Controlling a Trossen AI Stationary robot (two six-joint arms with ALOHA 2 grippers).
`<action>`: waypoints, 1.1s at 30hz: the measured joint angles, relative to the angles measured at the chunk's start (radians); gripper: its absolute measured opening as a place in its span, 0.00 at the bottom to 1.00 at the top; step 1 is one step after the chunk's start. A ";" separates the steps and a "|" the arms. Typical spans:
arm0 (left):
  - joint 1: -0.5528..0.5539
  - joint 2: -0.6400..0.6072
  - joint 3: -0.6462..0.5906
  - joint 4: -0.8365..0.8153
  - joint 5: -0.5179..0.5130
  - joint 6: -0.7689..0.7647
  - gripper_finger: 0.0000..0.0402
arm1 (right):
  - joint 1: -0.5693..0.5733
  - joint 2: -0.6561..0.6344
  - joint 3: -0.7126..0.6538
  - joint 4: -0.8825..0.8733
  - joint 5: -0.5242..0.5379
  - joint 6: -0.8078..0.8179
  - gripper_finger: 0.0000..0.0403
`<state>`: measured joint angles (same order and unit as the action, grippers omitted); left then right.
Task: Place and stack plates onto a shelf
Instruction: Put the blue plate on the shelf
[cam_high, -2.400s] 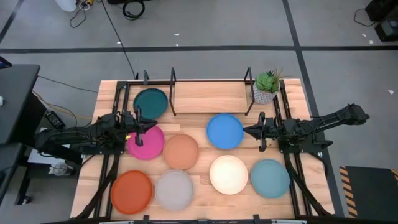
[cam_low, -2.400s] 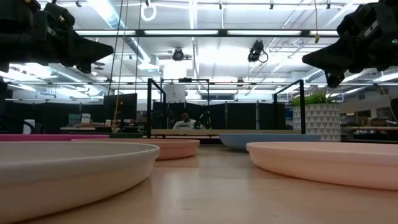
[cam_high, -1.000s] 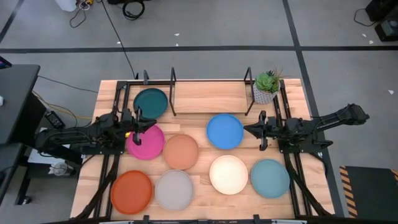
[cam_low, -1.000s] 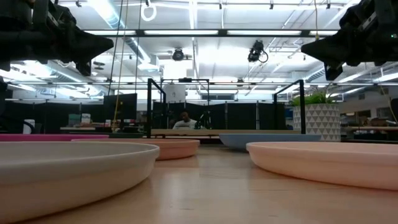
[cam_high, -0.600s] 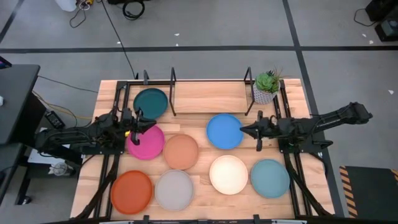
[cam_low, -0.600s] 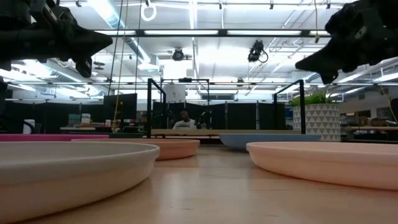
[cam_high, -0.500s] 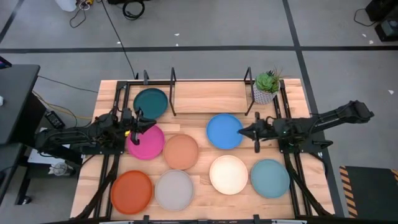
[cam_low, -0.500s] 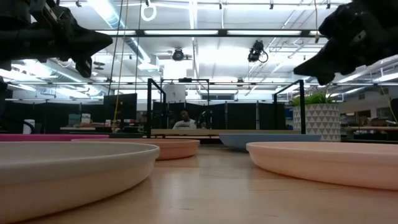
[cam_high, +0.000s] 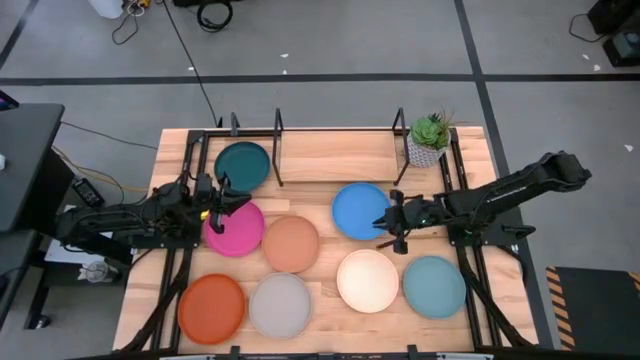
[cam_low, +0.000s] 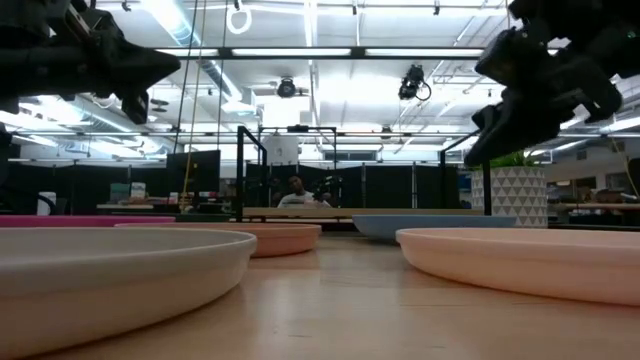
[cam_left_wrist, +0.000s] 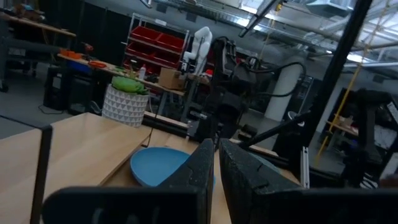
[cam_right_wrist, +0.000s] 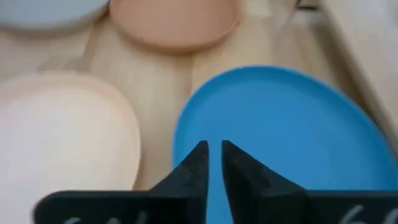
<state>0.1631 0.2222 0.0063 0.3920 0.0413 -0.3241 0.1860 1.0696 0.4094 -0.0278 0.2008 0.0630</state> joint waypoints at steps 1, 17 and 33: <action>0.000 0.000 0.000 0.000 0.006 0.009 0.09 | 0.011 0.024 0.004 -0.001 0.000 -0.017 0.17; 0.000 0.000 0.000 0.000 0.015 0.082 0.09 | 0.061 0.329 0.285 -0.387 0.041 -0.098 0.48; 0.000 0.000 0.000 -0.003 0.016 0.085 0.09 | 0.060 0.548 0.417 -0.552 0.059 -0.172 0.26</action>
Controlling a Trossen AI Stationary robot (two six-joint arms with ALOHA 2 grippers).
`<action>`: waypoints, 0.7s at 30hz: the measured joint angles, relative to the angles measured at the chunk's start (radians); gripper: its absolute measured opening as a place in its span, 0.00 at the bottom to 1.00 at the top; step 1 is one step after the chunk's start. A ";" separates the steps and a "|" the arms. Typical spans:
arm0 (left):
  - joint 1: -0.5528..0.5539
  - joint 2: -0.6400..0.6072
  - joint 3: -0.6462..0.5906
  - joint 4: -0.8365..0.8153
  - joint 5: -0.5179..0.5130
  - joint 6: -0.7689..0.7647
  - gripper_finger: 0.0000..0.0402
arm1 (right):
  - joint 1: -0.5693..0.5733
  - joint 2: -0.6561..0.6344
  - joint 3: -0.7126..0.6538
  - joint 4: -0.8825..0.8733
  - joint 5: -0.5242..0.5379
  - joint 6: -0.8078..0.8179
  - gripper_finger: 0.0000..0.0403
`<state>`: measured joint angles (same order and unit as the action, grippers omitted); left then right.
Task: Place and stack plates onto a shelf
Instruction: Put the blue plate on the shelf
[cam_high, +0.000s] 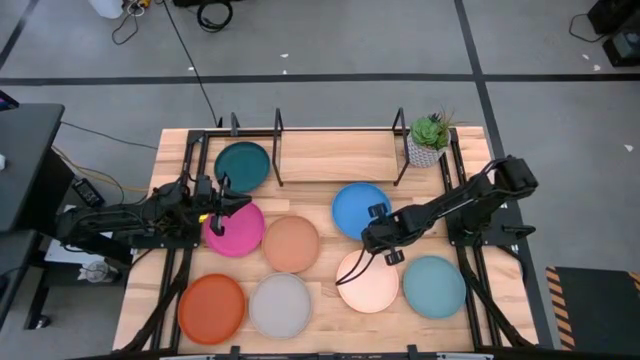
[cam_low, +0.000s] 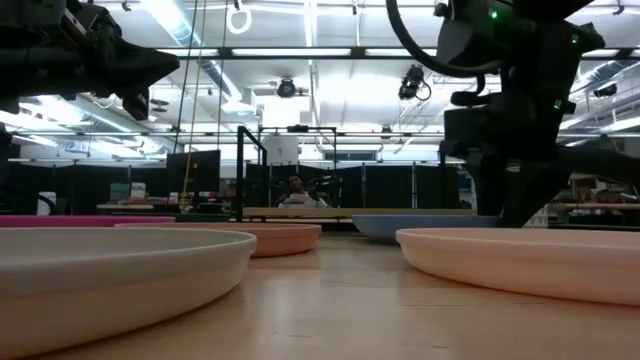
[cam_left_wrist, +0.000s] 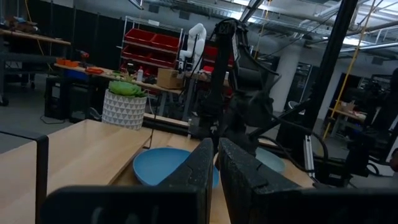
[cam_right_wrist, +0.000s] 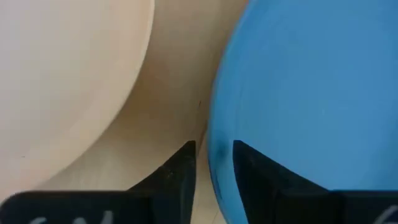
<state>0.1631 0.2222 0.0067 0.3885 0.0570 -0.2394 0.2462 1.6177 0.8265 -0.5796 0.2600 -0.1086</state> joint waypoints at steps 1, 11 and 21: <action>0.000 0.000 0.000 -0.001 0.000 0.001 0.09 | 0.000 0.001 0.000 -0.003 0.000 -0.008 0.24; 0.000 0.000 0.000 -0.002 0.000 0.016 0.09 | 0.004 -0.037 0.000 0.009 -0.026 -0.078 0.09; 0.000 0.000 0.000 -0.004 -0.001 0.016 0.09 | 0.010 -0.094 0.109 -0.031 -0.074 -0.204 0.04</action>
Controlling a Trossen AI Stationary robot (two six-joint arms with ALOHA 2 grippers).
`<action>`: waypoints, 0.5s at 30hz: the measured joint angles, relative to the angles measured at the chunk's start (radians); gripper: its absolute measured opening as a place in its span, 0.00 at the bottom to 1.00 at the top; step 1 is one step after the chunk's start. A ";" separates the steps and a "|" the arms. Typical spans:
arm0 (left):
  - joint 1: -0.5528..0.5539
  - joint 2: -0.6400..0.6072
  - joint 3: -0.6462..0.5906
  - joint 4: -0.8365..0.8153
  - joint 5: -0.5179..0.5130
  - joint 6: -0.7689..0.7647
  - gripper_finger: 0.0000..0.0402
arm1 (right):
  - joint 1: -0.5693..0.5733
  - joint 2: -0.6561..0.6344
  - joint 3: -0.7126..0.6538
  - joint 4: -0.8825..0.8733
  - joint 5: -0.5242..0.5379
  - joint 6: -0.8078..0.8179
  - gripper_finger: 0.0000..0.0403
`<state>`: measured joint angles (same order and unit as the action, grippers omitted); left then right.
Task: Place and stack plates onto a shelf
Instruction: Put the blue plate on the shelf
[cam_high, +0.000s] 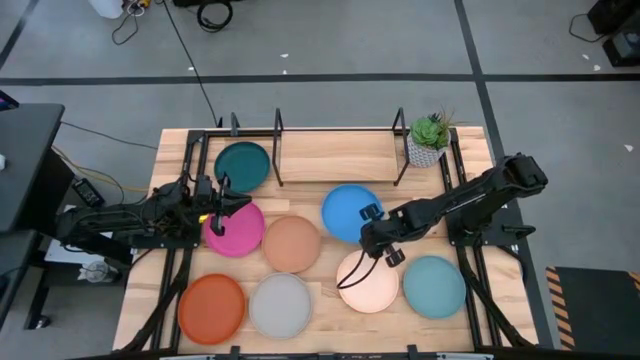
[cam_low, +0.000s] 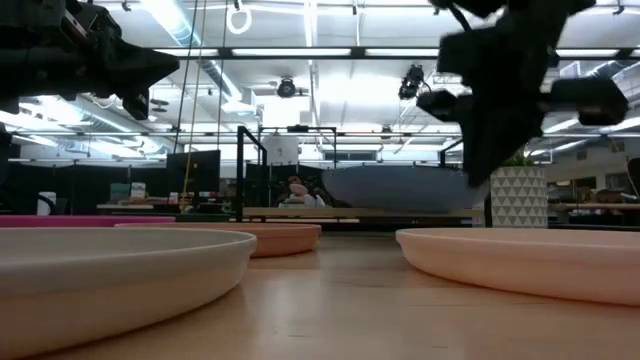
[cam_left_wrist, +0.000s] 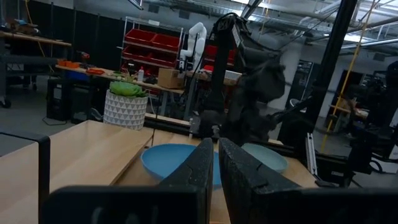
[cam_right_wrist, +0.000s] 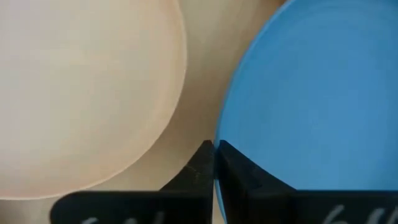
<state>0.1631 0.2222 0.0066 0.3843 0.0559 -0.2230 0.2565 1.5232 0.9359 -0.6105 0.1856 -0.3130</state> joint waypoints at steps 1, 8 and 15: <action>0.000 0.000 0.000 0.000 0.000 0.000 0.09 | 0.000 -0.005 0.018 -0.009 0.000 -0.016 0.05; 0.000 0.000 0.000 -0.019 0.000 0.002 0.09 | -0.037 -0.015 0.123 -0.059 0.023 -0.101 0.05; 0.000 0.000 0.000 -0.031 0.000 0.002 0.09 | -0.167 -0.014 0.126 -0.067 0.027 -0.117 0.05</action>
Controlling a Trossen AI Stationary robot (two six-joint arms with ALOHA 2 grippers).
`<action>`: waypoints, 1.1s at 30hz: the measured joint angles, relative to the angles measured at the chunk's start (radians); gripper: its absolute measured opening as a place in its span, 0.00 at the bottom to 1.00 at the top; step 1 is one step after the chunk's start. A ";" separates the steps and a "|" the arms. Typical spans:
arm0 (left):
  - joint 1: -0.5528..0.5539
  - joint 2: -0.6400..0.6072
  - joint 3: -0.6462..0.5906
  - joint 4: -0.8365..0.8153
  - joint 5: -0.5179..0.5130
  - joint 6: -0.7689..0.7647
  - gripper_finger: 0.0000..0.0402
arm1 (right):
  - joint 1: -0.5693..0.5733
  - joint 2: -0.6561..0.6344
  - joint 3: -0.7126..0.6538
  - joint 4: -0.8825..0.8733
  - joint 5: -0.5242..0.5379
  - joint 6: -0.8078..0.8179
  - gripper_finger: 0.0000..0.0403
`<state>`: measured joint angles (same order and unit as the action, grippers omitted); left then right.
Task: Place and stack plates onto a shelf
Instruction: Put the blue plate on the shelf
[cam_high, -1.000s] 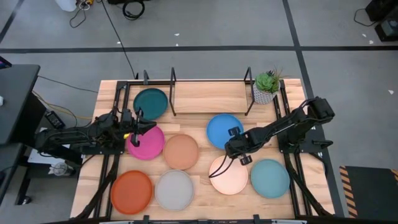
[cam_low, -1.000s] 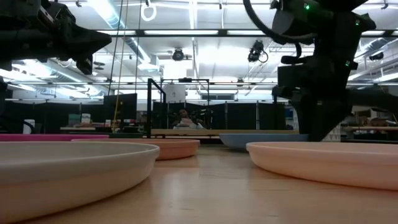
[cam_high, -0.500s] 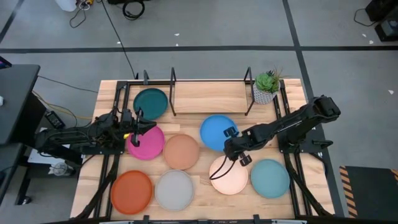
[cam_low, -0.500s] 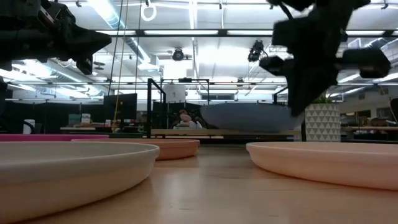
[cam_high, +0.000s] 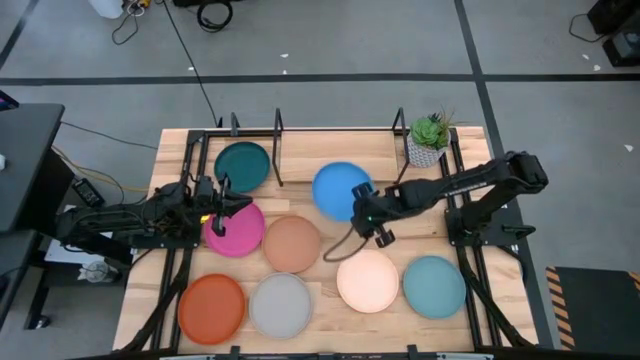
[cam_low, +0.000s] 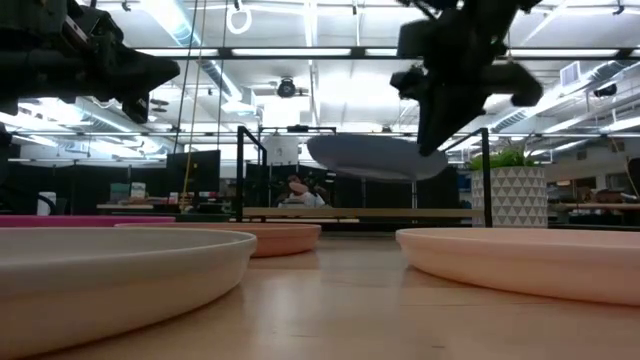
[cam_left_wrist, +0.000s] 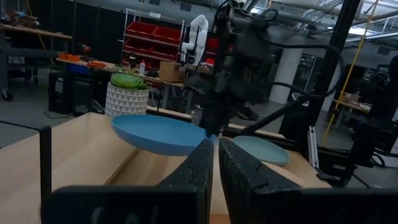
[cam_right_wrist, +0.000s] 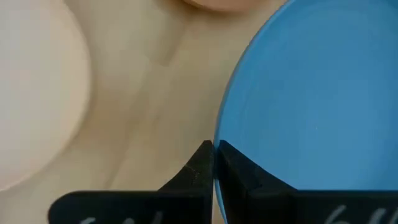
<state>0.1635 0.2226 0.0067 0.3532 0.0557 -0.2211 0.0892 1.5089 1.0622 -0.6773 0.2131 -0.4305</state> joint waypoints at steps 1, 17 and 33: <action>0.000 0.000 0.000 0.000 0.000 0.000 0.09 | -0.019 0.000 0.000 0.000 0.000 0.000 0.05; 0.000 0.000 0.000 0.000 0.000 0.008 0.09 | -0.348 0.046 -0.014 0.005 -0.048 -0.033 0.05; 0.000 0.000 0.000 -0.015 0.001 -0.003 0.09 | -0.513 0.061 -0.014 0.010 -0.099 -0.044 0.05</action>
<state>0.1635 0.2226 0.0067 0.3378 0.0563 -0.2237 -0.4237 1.5696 1.0477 -0.6677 0.1138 -0.4747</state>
